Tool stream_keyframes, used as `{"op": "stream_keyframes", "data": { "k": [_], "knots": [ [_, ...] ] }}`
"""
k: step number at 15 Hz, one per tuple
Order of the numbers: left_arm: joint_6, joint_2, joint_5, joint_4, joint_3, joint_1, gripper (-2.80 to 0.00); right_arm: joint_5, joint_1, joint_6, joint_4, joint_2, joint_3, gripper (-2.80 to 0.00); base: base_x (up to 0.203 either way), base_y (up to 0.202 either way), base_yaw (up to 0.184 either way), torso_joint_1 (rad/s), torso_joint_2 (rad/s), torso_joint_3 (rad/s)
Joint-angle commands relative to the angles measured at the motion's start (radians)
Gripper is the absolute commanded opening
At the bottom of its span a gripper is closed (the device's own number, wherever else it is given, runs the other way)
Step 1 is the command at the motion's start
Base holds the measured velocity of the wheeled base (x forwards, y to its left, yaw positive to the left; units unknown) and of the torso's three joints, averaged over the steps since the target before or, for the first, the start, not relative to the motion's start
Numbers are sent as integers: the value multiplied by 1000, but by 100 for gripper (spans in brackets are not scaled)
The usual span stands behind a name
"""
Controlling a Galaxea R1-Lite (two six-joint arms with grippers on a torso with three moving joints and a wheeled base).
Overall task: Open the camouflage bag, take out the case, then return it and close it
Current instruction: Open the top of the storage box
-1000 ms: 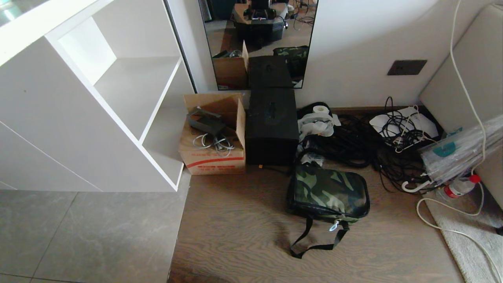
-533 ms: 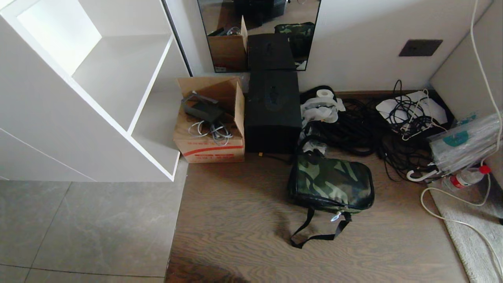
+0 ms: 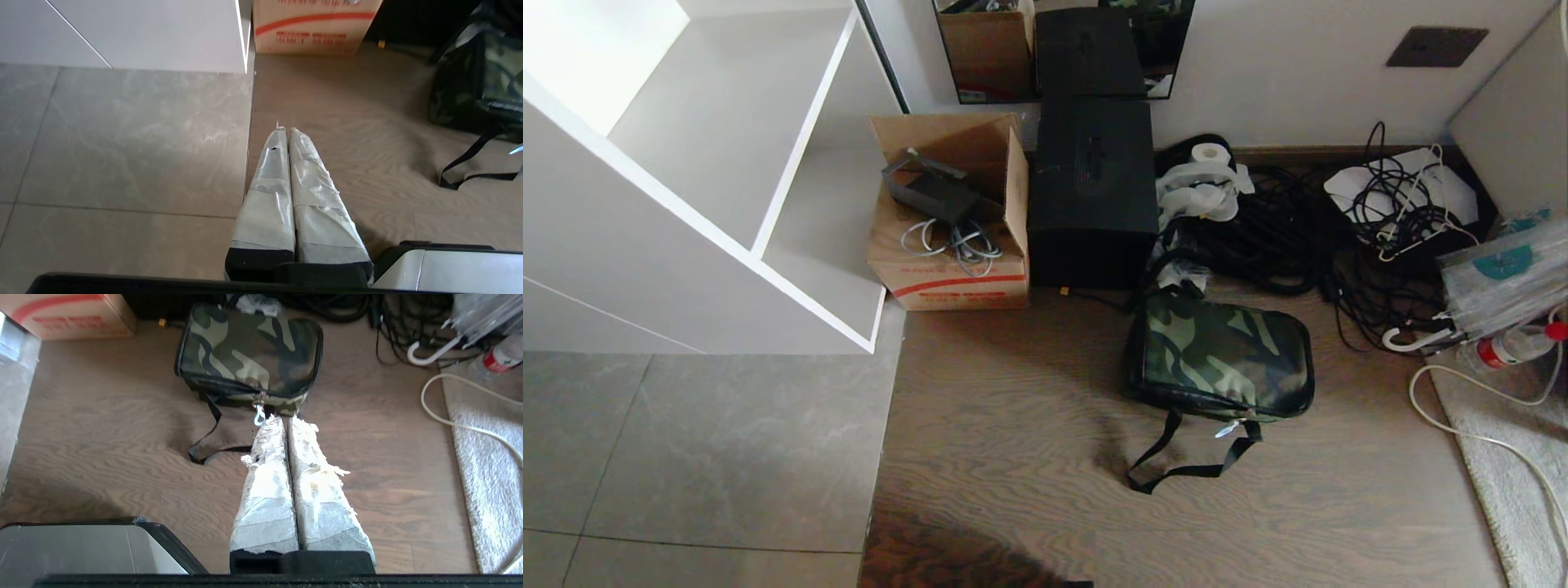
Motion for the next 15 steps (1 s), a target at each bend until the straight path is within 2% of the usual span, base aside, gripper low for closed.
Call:
{"op": "stream_keyframes", "data": {
  "k": [1,15],
  "knots": [
    [0,0,0,0,0,0,-280,0,0,0,0,0,0,-280,0,0,0,6,6,-201],
    [1,0,0,0,0,0,-280,0,0,0,0,0,0,-280,0,0,0,1,3,-199]
  ]
}}
